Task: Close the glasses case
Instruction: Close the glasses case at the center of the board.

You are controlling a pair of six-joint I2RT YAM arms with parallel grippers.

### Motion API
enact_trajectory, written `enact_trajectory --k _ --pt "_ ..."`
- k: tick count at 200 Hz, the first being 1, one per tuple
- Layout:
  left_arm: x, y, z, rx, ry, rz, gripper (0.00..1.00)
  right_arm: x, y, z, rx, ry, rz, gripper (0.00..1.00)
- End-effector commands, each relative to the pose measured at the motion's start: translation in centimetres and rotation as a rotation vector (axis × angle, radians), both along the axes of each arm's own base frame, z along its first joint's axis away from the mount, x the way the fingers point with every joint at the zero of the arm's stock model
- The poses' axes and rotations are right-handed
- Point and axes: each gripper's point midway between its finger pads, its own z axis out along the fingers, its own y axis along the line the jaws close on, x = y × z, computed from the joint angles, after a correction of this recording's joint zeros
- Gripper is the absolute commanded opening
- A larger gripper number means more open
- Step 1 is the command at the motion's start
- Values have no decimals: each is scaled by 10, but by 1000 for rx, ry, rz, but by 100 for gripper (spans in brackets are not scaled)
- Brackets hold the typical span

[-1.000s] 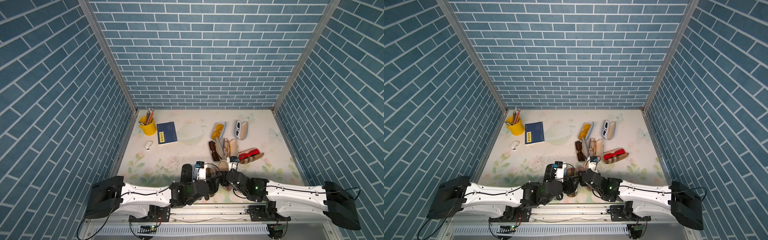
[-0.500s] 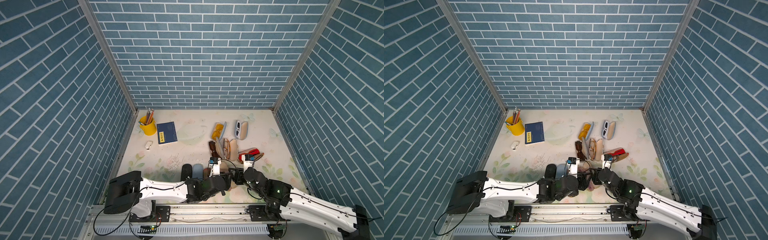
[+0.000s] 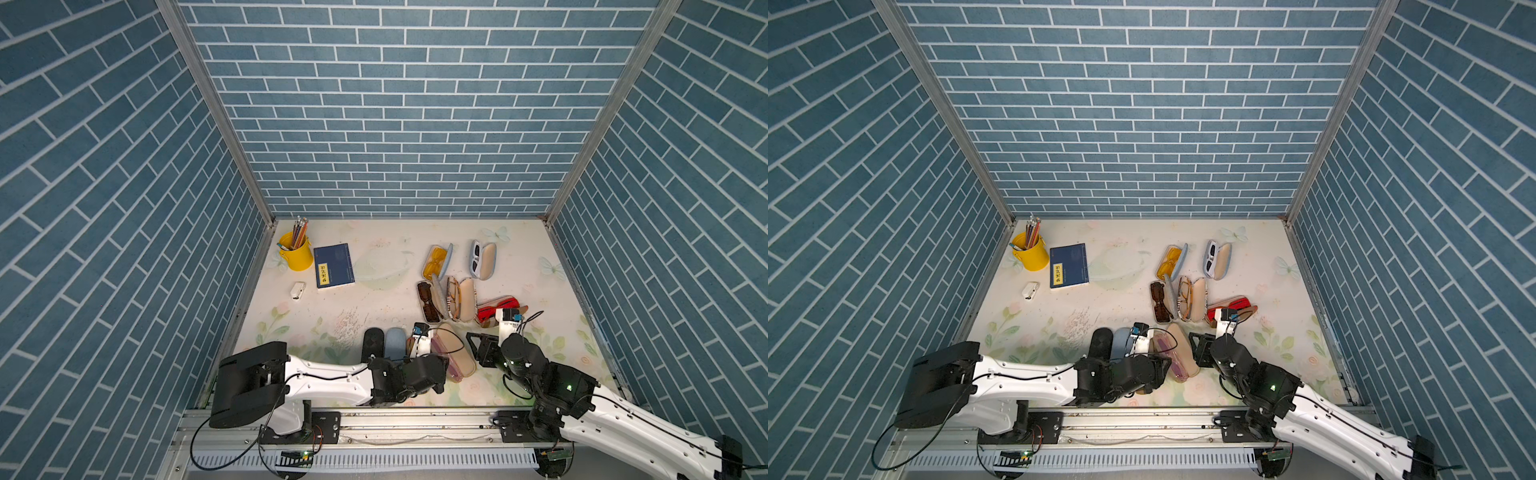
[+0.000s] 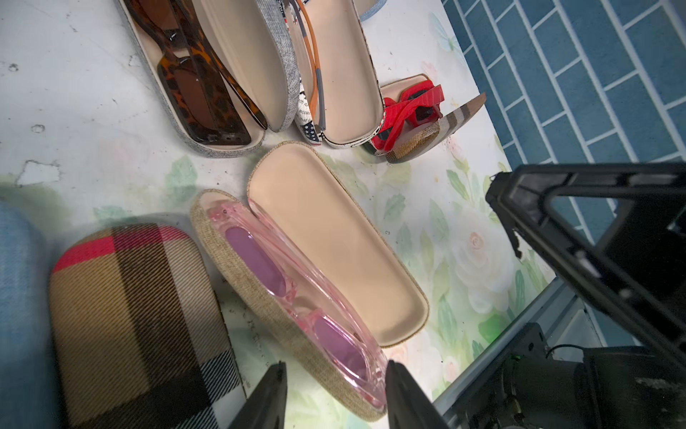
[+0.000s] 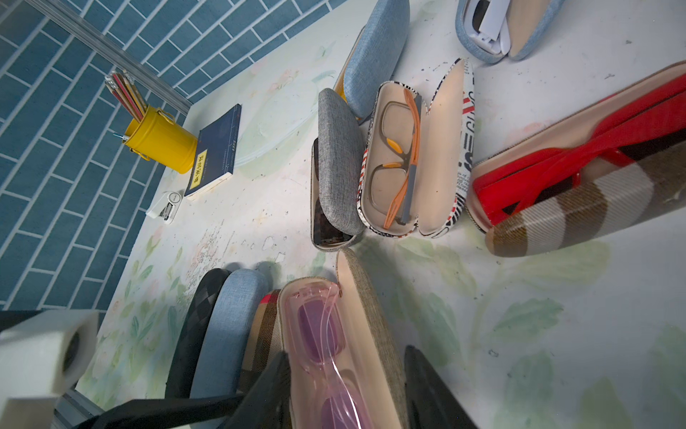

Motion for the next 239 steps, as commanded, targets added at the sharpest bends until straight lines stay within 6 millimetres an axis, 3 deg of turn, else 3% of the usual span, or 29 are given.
enact_trajectory --k 1,113,239 --pt "4 1 -3 9 9 3 48 0 0 -9 -50 -5 31 49" --pt "20 -4 -27 67 32 8 37 0 0 -19 -56 -1 44 49" --pt "24 -26 -52 122 65 -30 22 -12 2 -19 -34 -3 116 48"
